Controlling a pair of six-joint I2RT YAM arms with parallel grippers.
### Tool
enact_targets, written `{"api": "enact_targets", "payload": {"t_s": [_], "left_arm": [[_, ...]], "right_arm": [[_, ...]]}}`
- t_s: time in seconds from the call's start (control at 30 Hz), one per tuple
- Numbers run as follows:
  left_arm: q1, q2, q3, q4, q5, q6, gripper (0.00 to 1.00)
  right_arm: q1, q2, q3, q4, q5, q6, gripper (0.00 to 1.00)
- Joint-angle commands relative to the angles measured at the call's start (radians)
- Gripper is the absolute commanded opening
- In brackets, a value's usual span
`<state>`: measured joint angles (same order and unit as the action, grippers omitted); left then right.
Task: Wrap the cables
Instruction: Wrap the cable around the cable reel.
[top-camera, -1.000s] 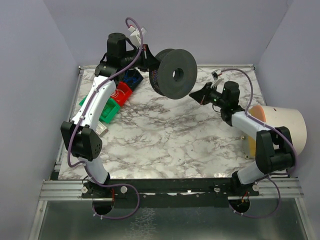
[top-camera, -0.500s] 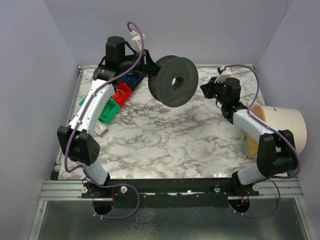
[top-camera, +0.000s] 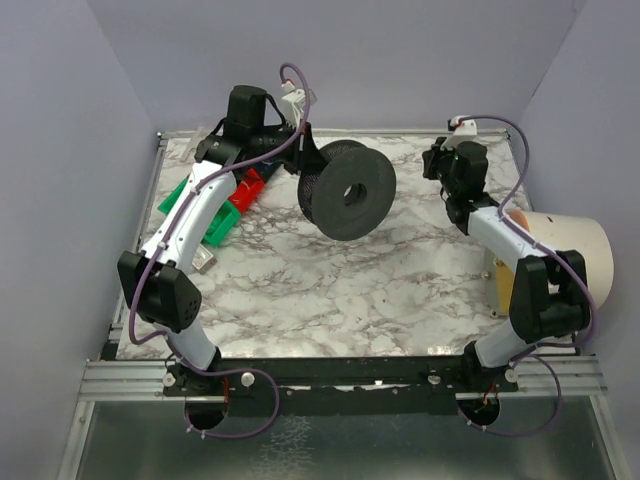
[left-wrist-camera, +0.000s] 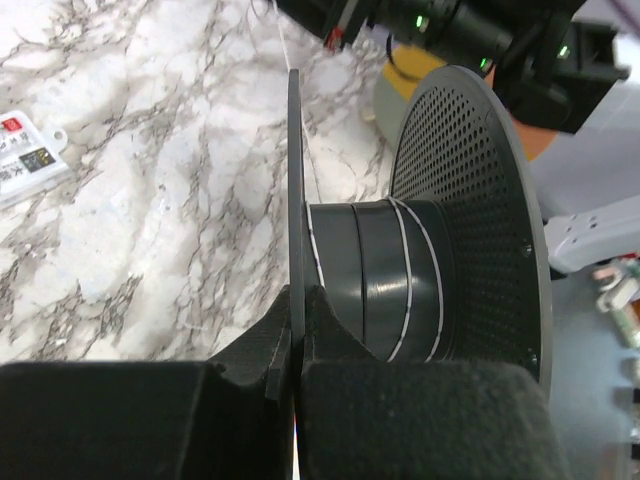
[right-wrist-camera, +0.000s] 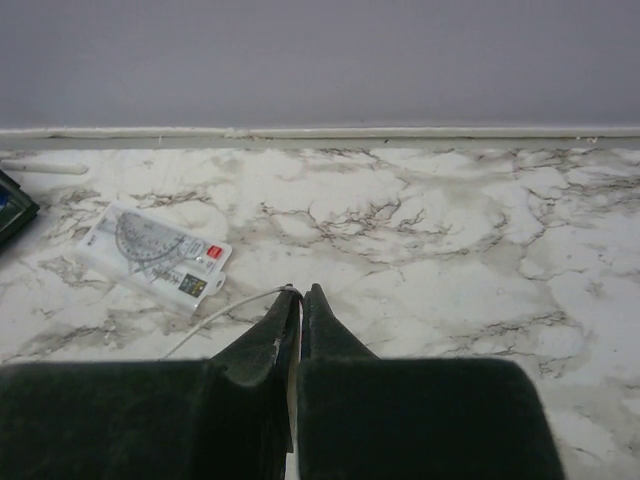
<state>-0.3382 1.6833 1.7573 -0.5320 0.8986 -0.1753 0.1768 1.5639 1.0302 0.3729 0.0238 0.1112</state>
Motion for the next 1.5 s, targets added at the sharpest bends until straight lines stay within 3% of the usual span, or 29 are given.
{"api": "enact_targets", "payload": {"t_s": [0.0, 0.33, 0.47, 0.53, 0.77, 0.83, 1.13, 1.3, 1.33, 1.47], "left_arm": [[-0.046, -0.013, 0.078, -0.181, -0.088, 0.202, 0.00], [-0.146, -0.006, 0.130, -0.238, -0.452, 0.347, 0.00], [-0.151, 0.016, 0.208, -0.245, -0.447, 0.345, 0.00], [-0.151, 0.031, 0.270, -0.260, -0.417, 0.349, 0.00], [-0.151, 0.081, 0.484, -0.271, -0.250, 0.322, 0.00], [-0.150, 0.096, 0.544, -0.269, -0.215, 0.312, 0.00], [-0.144, 0.118, 0.647, -0.141, -0.057, 0.152, 0.00], [-0.143, 0.113, 0.642, -0.045, -0.001, 0.041, 0.00], [-0.143, 0.112, 0.641, -0.038, 0.003, 0.033, 0.00], [-0.145, 0.113, 0.620, -0.015, 0.006, 0.008, 0.00]], "right_arm": [[-0.054, 0.014, 0.059, 0.012, -0.015, -0.012, 0.01], [-0.101, -0.034, 0.092, -0.028, -0.386, -0.036, 0.01], [-0.102, -0.022, 0.145, -0.133, -0.679, -0.101, 0.00], [-0.101, -0.032, 0.133, -0.134, -0.768, -0.152, 0.08], [-0.102, -0.048, 0.061, -0.138, -0.977, -0.317, 0.52], [-0.102, -0.041, 0.062, -0.165, -1.002, -0.359, 0.60], [-0.102, 0.008, 0.059, -0.258, -1.309, -0.542, 0.82], [-0.080, 0.063, 0.074, -0.305, -1.352, -0.607, 0.89], [-0.074, 0.073, 0.074, -0.321, -1.370, -0.631, 0.98], [0.008, 0.119, 0.096, -0.425, -1.379, -0.718, 1.00]]}}
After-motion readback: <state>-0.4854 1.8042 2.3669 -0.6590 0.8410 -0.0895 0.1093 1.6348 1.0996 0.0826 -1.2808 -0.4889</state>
